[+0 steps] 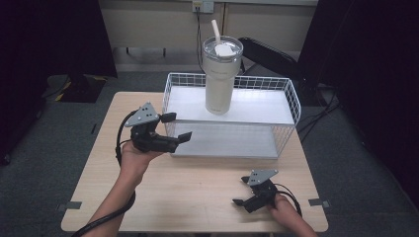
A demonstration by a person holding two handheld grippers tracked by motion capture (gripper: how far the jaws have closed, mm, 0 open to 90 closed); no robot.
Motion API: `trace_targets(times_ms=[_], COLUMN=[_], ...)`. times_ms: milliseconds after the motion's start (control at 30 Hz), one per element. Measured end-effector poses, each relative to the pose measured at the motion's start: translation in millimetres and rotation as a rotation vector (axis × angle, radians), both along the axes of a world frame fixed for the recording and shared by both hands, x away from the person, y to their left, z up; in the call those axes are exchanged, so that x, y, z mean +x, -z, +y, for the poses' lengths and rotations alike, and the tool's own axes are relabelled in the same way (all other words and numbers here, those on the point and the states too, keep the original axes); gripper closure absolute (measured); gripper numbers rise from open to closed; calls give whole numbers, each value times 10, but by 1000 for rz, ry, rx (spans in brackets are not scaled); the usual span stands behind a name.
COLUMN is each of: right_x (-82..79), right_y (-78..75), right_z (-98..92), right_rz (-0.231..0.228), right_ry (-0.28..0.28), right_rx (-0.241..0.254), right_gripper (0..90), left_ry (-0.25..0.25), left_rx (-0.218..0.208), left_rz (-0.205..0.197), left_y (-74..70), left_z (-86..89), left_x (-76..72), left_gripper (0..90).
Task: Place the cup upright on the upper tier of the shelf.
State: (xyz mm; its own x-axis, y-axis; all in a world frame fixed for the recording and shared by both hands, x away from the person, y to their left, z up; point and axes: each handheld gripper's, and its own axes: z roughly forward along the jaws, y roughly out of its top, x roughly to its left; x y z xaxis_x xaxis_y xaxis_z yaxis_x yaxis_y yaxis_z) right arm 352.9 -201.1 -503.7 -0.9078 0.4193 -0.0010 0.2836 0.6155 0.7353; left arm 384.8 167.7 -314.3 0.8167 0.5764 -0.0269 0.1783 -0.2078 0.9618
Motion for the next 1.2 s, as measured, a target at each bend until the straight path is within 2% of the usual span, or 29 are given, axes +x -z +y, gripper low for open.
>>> trace_targets(times_ms=[367, 433, 633, 867, 967, 1133, 1200], right_x=[-1, -1, -1, -1, -1, -1, -1], right_y=[0, 0, 0, 0, 0, 0, 0], right_z=[0, 0, 0, 0, 0, 0, 0], right_rz=[2, 2, 2, 2, 2, 2, 2], right_ry=[0, 0, 0, 0, 0, 0, 0], right_rx=[-1, -1, -1, -1, -1, -1, -1], right_gripper=[119, 119, 119, 119, 119, 119, 119], left_ry=[-15, -21, -40, -57, -64, -71, -76], left_rx=[-12, -3, -11, 5, 31, 38, 56], left_rz=[35, 34, 45, 74, 93, 128, 140], left_y=[270, 319, 477, 721, 849, 1041, 1124], left_z=[222, 261, 371, 471, 502, 535, 547], left_x=[-124, -146, -213, -263, -288, -327, -341], left_gripper=[157, 158, 158, 157, 157, 157, 157])
